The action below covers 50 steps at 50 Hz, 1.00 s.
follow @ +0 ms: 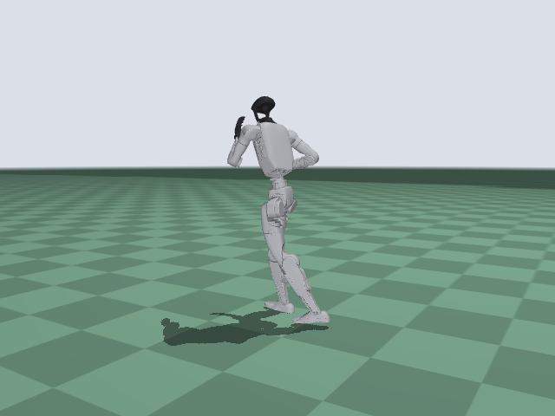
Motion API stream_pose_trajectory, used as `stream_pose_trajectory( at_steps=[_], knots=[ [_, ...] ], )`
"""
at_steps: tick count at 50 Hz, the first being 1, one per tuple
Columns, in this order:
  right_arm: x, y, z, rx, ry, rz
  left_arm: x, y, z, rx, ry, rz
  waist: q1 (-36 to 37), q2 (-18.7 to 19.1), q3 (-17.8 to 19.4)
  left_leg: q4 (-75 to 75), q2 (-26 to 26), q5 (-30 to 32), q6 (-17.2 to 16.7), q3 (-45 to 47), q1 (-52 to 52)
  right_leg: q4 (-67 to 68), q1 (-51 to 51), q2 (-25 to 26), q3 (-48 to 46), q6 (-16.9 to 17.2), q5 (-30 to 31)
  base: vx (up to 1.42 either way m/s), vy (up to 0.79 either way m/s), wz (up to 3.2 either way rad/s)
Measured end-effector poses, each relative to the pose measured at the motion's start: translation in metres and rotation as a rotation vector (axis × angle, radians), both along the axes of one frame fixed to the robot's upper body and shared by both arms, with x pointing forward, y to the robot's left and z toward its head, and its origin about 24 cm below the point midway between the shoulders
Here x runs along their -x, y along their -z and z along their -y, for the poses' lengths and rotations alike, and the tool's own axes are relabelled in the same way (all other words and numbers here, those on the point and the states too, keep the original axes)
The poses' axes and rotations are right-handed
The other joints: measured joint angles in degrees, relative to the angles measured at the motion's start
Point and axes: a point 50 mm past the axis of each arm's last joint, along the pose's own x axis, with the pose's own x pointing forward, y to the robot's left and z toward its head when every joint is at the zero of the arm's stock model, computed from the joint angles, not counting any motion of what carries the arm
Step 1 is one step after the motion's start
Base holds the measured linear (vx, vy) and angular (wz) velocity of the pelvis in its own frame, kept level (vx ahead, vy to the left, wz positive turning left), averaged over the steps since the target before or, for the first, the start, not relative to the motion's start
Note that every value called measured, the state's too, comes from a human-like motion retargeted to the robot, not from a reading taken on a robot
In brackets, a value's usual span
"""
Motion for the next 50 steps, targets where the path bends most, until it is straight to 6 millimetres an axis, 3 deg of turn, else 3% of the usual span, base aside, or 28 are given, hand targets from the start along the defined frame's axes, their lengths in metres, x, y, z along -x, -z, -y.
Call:
stream_pose_trajectory(
  at_steps=[3,5,8,10,13,16,18,20,21,24,26,28,30,32,33,35,38,40,43,45,47,50],
  knots=[
    [0.01,0.017,0.02,0.072,0.128,-0.129,0.012,-0.001,0.007,0.096,0.16,-0.032,-4.94,-0.22,-0.73,-3.24,-2.8,9.17,-2.02,-2.85,8.1,-18.62,2.66,-0.55,-9.55,4.85,2.13,1.36,-0.13,0.04],
    [0.019,0.034,0.023,0.018,0.183,-0.219,0.019,0.002,0.008,0.137,0.23,-0.035,-3.92,-2.09,-0.6,-0.68,-5.13,14.42,-1.59,-4.56,11.91,-21.51,4.42,-0.11,-11.05,5.18,2.74,1.31,-0.18,-1.0],
    [0.021,0.064,0.01,-0.112,0.179,-0.336,0.014,0.024,0.005,0.092,0.184,-0.084,0.29,-6.84,-0.75,21.35,-5.69,15.45,-0.43,0.2,7.19,-14.74,6.77,-1.36,-4.14,-1.4,4.56,1.19,-0.16,-1.28],
    [0.006,0.075,-0.003,-0.114,0.154,-0.34,-0.003,0.052,-0.004,0.03,0.073,-0.202,2.3,-7.04,-0.15,41.56,1.39,11.19,2.55,6.37,-0.75,-4.59,5.51,-0.77,-0.67,-4.94,-2.19,1.07,-0.09,-1.04],
    [-0.029,0.044,-0.017,-0.062,0.107,-0.146,-0.022,0.115,-0.03,0.046,0.079,-0.531,4.37,-5.49,0.58,61.12,9.64,6.62,8.49,6.78,-14.81,4.95,5.05,1.53,2.12,-5.1,-9.35,1.0,-0.05,-1.16],
    [-0.033,0.0,-0.027,-0.229,0.011,0.04,-0.002,0.165,-0.061,0.167,0.275,-0.783,10.67,-8.09,-1.71,60.94,5.78,5.29,8.33,3.53,-26.37,1.92,9.32,2.31,9.06,-2.18,-8.12,0.98,0.02,-2.07],
    [-0.025,-0.016,-0.036,-0.408,-0.077,0.084,0.017,0.185,-0.08,0.257,0.389,-0.905,16.88,-11.85,-3.6,51.78,3.02,5.78,7.37,3.86,-30.19,-2.48,12.99,1.2,15.55,0.84,-4.61,0.95,0.1,-2.75],
    [-0.017,-0.028,-0.045,-0.447,-0.195,0.164,0.033,0.192,-0.111,0.033,0.198,-0.858,22.52,-15.43,-5.18,37.43,3.55,6.48,7.28,7.1,-30.55,-6.67,16.27,-0.26,22.25,4.52,-0.51,0.93,0.2,-2.95],
    [-0.016,-0.033,-0.051,-0.455,-0.252,0.18,0.039,0.198,-0.122,0.075,0.2,-0.9,24.86,-16.47,-5.33,28.13,4.42,7.08,7.23,8.9,-29.17,-8.31,17.77,-0.96,24.86,5.89,1.78,0.91,0.29,-3.08],
    [-0.016,-0.045,-0.065,-0.406,-0.394,0.231,0.058,0.214,-0.149,0.223,0.152,-1.0,30.7,-16.72,-5.06,1.73,7.37,6.95,4.47,8.04,-24.52,-11.33,22.09,-2.12,29.45,8.45,7.44,0.87,0.44,-3.2],
    [-0.017,-0.052,-0.072,-0.353,-0.444,0.265,0.068,0.22,-0.163,0.33,0.092,-1.031,32.7,-15.6,-3.72,-8.61,9.93,2.8,2.07,3.52,-21.82,-10.88,25.57,-1.99,32.26,10.14,4.46,0.79,0.61,-2.81],
    [-0.019,-0.054,-0.076,-0.325,-0.443,0.291,0.069,0.219,-0.17,0.371,0.016,-1.022,33.47,-14.45,-1.99,-10.45,13.1,1.13,1.12,1.96,-19.83,-4.94,27.34,-2.15,31.71,9.69,-2.46,0.66,0.68,-2.23],
    [-0.02,-0.051,-0.081,-0.33,-0.397,0.293,0.057,0.212,-0.166,0.357,-0.02,-0.973,34.46,-13.47,0.85,-5.09,16.4,7.84,0.81,4.67,-18.85,8.43,25.34,-2.86,27.71,5.23,-10.3,0.52,0.66,-1.89],
    [-0.025,-0.037,-0.085,-0.4,-0.336,0.219,0.03,0.201,-0.154,0.248,-0.041,-0.908,35.33,-15.64,4.35,8.83,16.47,7.27,2.63,7.79,-21.26,24.36,21.3,-5.77,25.72,0.83,-18.73,0.38,0.61,-1.42],
    [-0.028,-0.027,-0.086,-0.412,-0.297,0.166,0.012,0.194,-0.147,0.187,-0.048,-0.877,35.42,-17.37,6.38,17.14,15.93,3.03,3.57,9.01,-23.2,30.96,19.64,-6.82,25.89,-0.38,-22.25,0.3,0.55,-0.99],
    [-0.032,-0.006,-0.085,-0.415,-0.254,0.045,-0.023,0.174,-0.128,0.129,-0.029,-0.81,34.54,-19.79,9.8,29.98,15.86,-3.94,4.62,11.13,-25.84,39.92,17.29,-7.03,24.94,-1.83,-26.07,0.25,0.48,-0.73],
    [-0.028,0.001,-0.076,-0.296,-0.308,0.007,-0.04,0.119,-0.093,0.154,0.141,-0.595,29.41,-19.51,10.61,35.41,17.58,-7.07,5.37,14.52,-24.93,43.77,15.07,-7.14,17.53,-4.81,-26.82,0.2,0.36,-0.78],
    [-0.022,-0.005,-0.067,-0.214,-0.352,0.045,-0.032,0.081,-0.074,0.143,0.215,-0.406,24.15,-18.13,8.9,33.74,17.99,-6.45,5.45,17.63,-23.01,41.37,13.91,-3.78,16.44,-3.93,-25.31,0.17,0.28,-1.05],
    [-0.016,-0.007,-0.059,-0.24,-0.347,0.013,-0.017,0.051,-0.057,0.157,0.311,-0.279,18.27,-15.61,3.82,26.97,17.56,-2.83,4.29,23.45,-19.64,30.38,10.51,-2.18,12.49,0.12,-21.19,0.18,0.14,-1.8],
    [-0.016,-0.001,-0.056,-0.255,-0.337,-0.045,-0.012,0.045,-0.046,0.148,0.436,-0.281,16.52,-14.26,-0.16,20.7,16.32,0.68,3.81,26.55,-16.75,20.06,8.74,-3.5,6.79,1.78,-19.26,0.21,0.0,-2.66],
    [-0.015,0.01,-0.055,-0.291,-0.342,-0.12,-0.01,0.051,-0.043,0.129,0.513,-0.31,16.17,-13.79,-5.27,14.45,14.31,5.49,3.45,27.92,-13.38,8.01,8.35,-3.44,2.92,2.85,-16.88,0.25,-0.09,-3.39],
    [-0.016,0.021,-0.057,-0.152,-0.344,-0.145,-0.007,0.068,-0.036,0.041,0.497,-0.362,17.46,-14.2,-9.91,8.53,10.95,11.61,2.75,26.43,-8.03,-7.62,9.3,-1.88,-1.48,3.34,-11.4,0.26,-0.13,-4.04]
  ],
)
